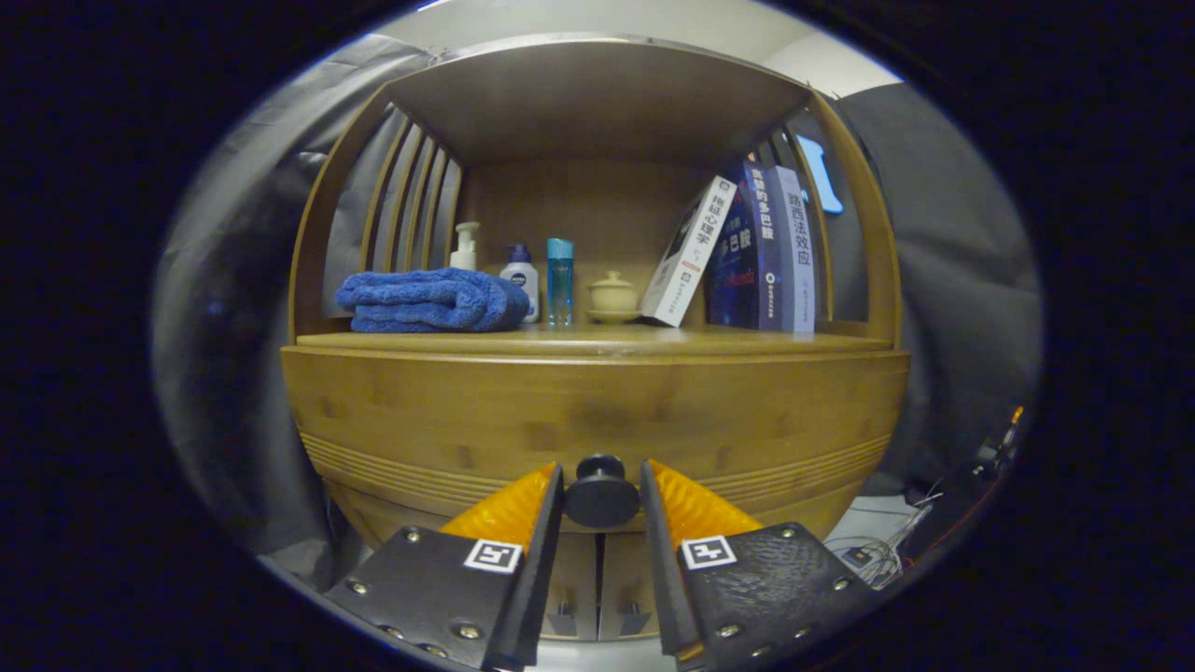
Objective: Pull open the drawer, take out the items inside it, and place them on the countertop above the cabinet.
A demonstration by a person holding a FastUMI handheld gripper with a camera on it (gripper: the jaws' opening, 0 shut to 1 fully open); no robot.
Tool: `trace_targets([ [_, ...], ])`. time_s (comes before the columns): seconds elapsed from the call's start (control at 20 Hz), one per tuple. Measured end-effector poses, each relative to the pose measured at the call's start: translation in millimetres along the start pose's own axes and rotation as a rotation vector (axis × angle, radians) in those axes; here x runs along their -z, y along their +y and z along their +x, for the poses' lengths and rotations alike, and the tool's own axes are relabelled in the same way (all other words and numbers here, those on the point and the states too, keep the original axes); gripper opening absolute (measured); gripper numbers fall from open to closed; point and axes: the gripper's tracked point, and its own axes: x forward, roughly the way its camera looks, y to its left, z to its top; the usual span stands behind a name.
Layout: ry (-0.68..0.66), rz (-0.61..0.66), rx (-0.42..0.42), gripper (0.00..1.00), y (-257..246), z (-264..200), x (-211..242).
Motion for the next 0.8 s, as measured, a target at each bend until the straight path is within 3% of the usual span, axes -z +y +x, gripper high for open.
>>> trace_targets([
  [0.25, -0.005, 0.015, 0.010, 0.40, -1.7, 0.5, -2.7],
  [0.4, -0.015, 0.096, 0.014, 0.40, -3.3, 3.1, -1.6],
  [0.55, -0.049, 0.093, 0.030, 0.41, -2.8, -0.3, 0.3],
  [0.8, -0.001, 0.108, -0.036, 0.39, -1.4, -1.1, 4.5],
])
